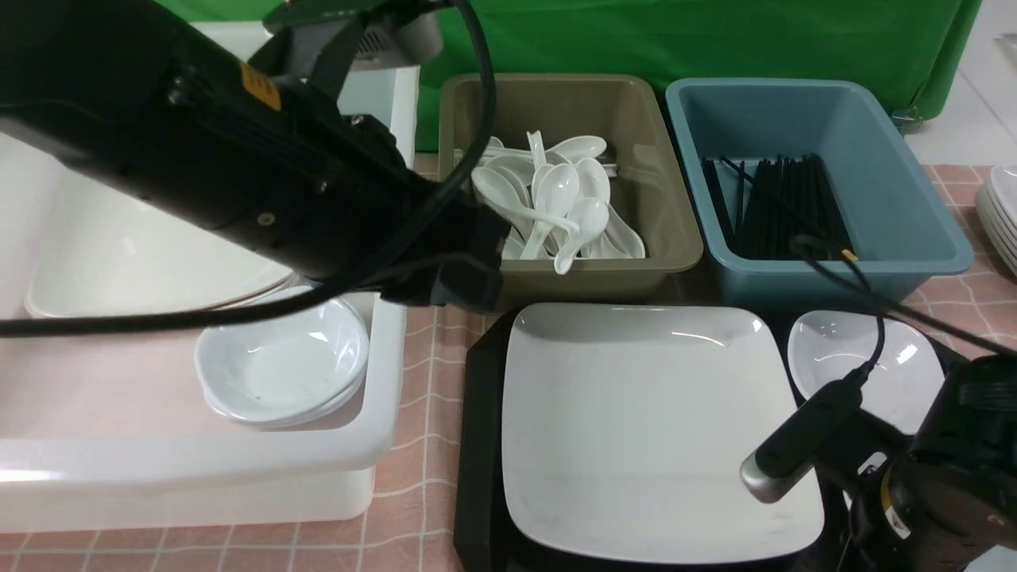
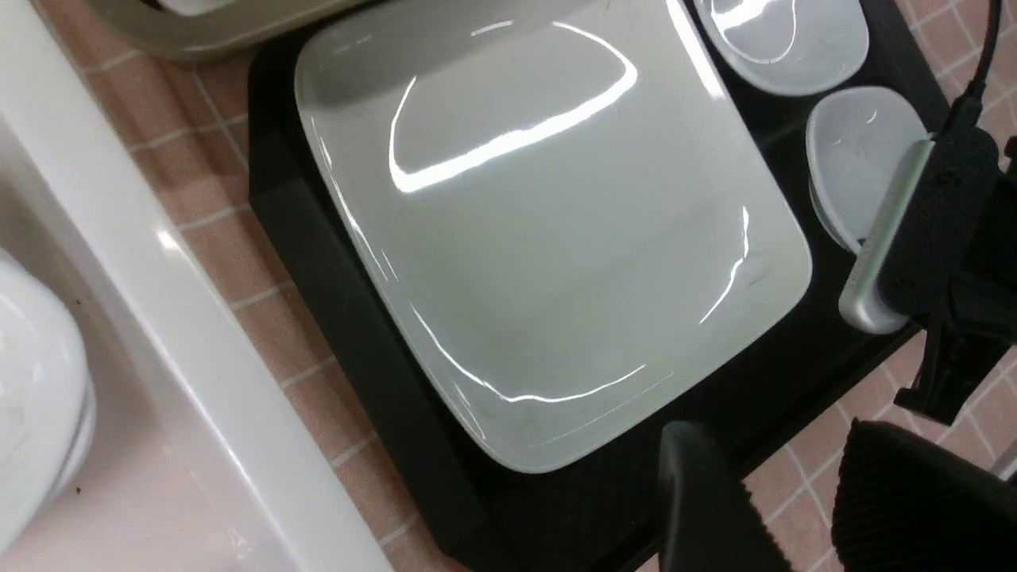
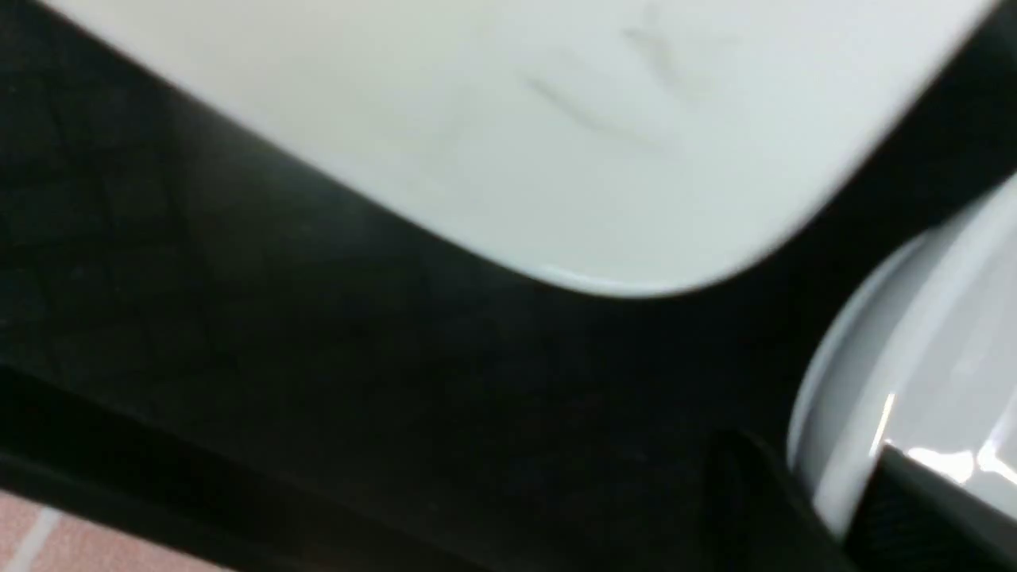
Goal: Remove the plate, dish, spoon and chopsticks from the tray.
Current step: Use the right arm to grab a small plate from the dinner plate, then use the right arm to put the small plate into the large storage box on the left, then use the right arm to grab a small plate from the dinner plate
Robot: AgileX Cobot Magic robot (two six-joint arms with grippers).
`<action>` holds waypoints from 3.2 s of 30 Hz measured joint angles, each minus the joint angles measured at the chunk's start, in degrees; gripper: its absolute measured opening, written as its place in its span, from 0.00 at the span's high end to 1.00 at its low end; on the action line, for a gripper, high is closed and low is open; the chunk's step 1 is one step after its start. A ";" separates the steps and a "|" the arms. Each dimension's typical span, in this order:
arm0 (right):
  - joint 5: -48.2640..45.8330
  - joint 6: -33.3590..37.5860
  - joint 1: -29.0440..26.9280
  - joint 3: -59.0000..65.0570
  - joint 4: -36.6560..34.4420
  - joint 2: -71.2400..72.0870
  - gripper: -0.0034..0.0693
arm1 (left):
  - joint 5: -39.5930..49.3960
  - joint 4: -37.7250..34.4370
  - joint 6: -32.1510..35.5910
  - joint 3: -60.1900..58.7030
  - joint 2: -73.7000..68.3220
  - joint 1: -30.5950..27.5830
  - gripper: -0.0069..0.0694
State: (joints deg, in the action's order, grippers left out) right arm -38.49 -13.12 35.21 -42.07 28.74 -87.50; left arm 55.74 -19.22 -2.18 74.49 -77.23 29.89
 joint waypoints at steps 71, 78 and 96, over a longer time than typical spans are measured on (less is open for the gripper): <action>-14.07 53.48 14.88 -72.50 -39.01 -25.11 0.37 | 14.40 -19.19 18.56 10.77 2.85 -56.63 0.89; -26.44 36.29 14.09 -70.95 -18.61 -9.75 0.90 | 14.34 -19.06 18.56 10.77 2.85 -55.73 0.89; -1.14 24.47 -18.81 -15.91 -14.89 2.10 0.44 | 12.81 -10.41 18.68 10.77 2.82 -32.03 0.89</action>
State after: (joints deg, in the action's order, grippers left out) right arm -39.63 11.35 16.40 -57.98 13.86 -85.39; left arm 68.55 -29.63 16.50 85.26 -74.41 -2.14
